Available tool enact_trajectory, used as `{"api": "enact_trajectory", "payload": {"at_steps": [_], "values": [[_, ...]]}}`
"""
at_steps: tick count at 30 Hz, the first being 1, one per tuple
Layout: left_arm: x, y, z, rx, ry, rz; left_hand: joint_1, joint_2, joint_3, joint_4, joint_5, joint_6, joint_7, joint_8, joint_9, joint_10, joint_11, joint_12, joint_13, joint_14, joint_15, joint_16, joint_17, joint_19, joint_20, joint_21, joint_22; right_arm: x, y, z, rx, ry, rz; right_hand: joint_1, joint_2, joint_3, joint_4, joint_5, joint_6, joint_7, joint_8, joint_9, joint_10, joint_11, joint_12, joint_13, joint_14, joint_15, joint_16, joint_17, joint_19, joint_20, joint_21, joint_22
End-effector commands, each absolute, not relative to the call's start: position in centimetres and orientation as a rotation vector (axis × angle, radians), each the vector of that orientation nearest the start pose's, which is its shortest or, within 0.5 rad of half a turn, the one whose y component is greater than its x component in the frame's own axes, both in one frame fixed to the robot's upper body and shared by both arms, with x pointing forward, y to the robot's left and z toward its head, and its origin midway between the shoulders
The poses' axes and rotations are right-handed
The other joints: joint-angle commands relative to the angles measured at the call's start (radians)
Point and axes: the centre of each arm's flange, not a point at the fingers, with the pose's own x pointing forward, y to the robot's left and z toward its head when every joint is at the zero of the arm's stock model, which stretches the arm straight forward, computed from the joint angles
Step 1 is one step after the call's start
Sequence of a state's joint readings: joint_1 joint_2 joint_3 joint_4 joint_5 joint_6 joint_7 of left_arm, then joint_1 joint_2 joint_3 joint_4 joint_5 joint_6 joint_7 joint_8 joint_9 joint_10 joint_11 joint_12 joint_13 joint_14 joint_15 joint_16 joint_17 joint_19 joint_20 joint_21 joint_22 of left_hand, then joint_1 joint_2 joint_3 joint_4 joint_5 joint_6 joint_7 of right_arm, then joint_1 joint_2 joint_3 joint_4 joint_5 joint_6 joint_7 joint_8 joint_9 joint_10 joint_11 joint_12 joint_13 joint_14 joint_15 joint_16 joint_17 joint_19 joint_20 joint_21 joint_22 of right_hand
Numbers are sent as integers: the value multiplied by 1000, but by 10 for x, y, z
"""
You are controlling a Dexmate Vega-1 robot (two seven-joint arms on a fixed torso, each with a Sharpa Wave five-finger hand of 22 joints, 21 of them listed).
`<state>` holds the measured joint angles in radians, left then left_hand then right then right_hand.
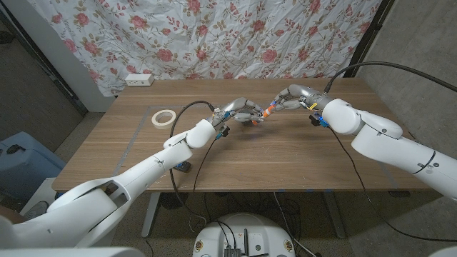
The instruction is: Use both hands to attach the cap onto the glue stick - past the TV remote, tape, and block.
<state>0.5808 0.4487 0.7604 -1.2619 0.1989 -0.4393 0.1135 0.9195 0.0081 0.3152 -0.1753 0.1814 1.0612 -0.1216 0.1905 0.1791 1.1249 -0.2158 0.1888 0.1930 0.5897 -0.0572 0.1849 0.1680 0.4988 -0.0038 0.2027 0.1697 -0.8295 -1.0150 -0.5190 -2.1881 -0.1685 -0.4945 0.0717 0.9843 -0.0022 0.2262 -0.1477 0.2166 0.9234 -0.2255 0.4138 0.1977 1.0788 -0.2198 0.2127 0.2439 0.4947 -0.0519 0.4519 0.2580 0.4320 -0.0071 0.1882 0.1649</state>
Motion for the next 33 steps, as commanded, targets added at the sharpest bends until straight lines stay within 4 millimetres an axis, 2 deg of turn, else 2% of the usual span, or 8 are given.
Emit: {"api": "enact_trajectory", "payload": {"at_steps": [1, 24, 33], "values": [[627, 89, 7, 873, -954, -413, 16, 28, 14, 9, 5, 28, 15, 11, 18, 11, -3, 4, 2, 12, -122, -1, 0, 6, -2, -6, 4, 520, -214, 55, -1243, -532, 112, 0, 11, -2, 2, 1, 10, 3, 3, 5, -7, -1, -2, 3, -1, -126, 7, 3, 2, 1, 1, 3], [624, 90, 7, 872, -963, -403, 16, 32, 19, 10, 5, 27, 20, 11, 18, 16, -2, 6, 2, 17, -123, -1, 0, 7, -1, -6, 4, 517, -206, 53, -1261, -545, 116, -3, 11, -6, 3, 0, 13, 3, 1, 5, -8, -1, -2, 3, 2, -124, 6, 2, 5, 2, 2, 3], [623, 92, 6, 870, -968, -389, 21, 38, 25, 8, 6, 44, 33, 17, 18, 41, 0, 13, 2, 30, -131, 4, 2, 13, -9, -4, 4, 518, -204, 51, -1259, -546, 118, -1, 10, -6, 2, 0, 14, 3, 0, 6, -6, 0, -1, 4, 3, -126, 4, 1, 6, 2, 2, 3]]}}
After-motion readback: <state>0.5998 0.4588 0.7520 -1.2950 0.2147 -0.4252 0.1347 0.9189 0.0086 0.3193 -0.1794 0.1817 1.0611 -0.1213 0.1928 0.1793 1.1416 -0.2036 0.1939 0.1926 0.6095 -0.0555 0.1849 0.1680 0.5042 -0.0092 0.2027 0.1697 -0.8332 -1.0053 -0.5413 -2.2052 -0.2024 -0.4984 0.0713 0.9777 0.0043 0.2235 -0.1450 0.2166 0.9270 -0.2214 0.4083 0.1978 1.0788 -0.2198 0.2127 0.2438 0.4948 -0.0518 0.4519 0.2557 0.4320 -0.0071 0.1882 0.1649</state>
